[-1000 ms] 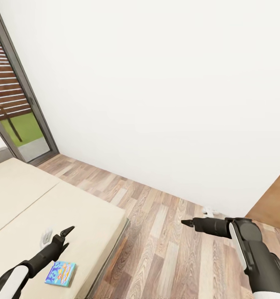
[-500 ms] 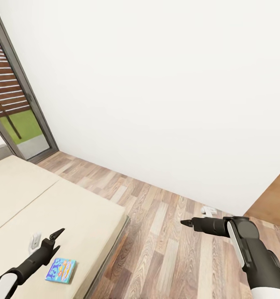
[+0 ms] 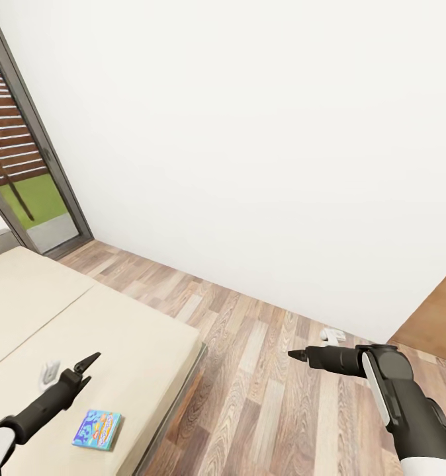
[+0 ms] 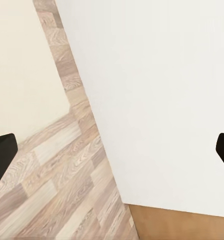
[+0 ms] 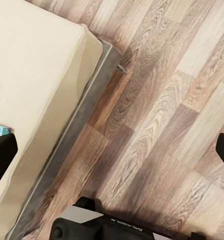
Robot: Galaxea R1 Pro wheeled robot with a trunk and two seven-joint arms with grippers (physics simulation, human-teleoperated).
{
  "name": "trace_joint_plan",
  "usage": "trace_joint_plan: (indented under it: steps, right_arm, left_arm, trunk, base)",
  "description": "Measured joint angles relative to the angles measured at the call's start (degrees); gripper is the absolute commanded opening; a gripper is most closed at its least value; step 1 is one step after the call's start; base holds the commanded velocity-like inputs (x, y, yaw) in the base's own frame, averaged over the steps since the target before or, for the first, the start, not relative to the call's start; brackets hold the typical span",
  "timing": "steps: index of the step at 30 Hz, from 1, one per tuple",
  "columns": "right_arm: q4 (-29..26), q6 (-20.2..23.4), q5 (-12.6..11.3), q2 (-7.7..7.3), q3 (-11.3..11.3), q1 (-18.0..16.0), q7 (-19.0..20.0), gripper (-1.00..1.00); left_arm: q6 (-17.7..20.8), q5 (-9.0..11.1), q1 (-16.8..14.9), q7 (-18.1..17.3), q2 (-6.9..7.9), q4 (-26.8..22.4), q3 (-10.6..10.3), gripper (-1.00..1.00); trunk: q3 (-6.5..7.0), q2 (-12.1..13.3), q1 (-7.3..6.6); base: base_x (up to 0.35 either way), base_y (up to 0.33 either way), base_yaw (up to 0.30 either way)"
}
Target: Put all the toys in the child's room - the three board games (two on the bed and one on the table), the two jigsaw puzzles on the table, and the tennis ball on the table - inside the toy box on the table in the child's room.
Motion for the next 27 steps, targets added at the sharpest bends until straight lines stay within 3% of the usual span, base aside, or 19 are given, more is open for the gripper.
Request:
trace_joint_plan:
  steps: [7, 16, 19, 20, 27]
  right_arm:
    - [0.0, 0.0, 0.0, 0.15, 0.0, 0.0, -0.1, 1.00]
    - [0.0, 0.0, 0.1, 0.04, 0.0, 0.0, -0.1, 1.00]
    - [0.0, 0.0, 0.0, 0.00, 0.0, 0.0, -0.1, 1.00]
    - [0.0, 0.0, 0.0, -0.01, 0.0, 0.0, -0.1, 1.00]
    - [0.0, 0.0, 0.1, -0.12, 0.0, 0.0, -0.1, 1.00]
  left_arm:
    - [3.0, 0.8, 0.9, 2.0, -0.07, -2.4, 2.7, 1.00]
    - [5.4, 3.0, 1.2, 5.4, -0.07, -3.2, 4.0, 1.00]
    - [6.1, 4.0, 1.1, 9.1, 0.04, -2.9, 4.5, 1.00]
    - [6.4, 4.4, 1.0, 11.8, 0.20, -2.1, 4.6, 1.00]
    - [6.6, 4.9, -0.2, 15.9, 0.38, 0.2, 4.8, 1.00]
  trunk:
    - [-0.02, 0.0, 0.00]
    - [-0.38, -0.8, 0.44]
    - [-0.92, -2.0, 1.10]
    - [-1.10, -2.4, 1.32]
    - [-2.37, -5.2, 2.86]
  base:
    - [0.000, 0.000, 0.000]
    - [0.000, 0.000, 0.000]
    - [0.000, 0.000, 0.000]
    - [0.000, 0.000, 0.000]
    - [0.000, 0.000, 0.000]
